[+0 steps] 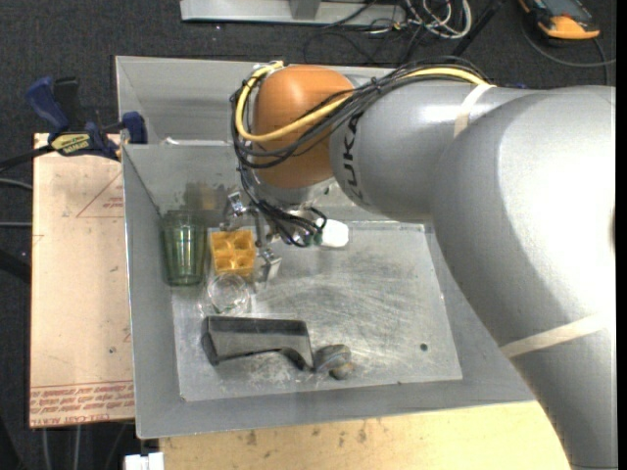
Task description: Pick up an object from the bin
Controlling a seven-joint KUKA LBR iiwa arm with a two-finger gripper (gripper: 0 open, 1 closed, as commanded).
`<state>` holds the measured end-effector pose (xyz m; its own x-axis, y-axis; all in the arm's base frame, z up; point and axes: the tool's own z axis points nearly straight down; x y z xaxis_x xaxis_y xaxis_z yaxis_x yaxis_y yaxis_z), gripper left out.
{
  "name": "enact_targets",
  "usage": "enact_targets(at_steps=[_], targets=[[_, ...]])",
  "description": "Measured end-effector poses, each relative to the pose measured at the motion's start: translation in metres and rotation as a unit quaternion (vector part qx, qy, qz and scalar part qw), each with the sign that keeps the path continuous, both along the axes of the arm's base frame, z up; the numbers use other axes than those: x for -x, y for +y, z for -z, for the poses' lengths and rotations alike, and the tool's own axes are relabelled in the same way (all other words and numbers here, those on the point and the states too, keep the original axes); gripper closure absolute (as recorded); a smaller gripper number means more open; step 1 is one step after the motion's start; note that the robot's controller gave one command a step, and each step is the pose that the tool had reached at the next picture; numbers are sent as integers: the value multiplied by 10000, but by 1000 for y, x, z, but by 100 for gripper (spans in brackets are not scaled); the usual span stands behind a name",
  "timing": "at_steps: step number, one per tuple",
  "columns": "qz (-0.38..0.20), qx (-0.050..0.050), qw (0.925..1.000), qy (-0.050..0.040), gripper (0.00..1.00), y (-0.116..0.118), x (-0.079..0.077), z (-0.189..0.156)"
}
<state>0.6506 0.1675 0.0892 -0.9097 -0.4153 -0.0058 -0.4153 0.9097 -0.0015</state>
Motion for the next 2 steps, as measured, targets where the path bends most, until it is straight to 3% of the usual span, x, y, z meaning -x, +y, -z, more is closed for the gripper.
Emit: enact_targets(at_steps=[1, 2], targets=[[513, 67, 9987, -24, 100, 40, 4, 6], [511, 67, 9987, -24, 100, 40, 4, 6]])
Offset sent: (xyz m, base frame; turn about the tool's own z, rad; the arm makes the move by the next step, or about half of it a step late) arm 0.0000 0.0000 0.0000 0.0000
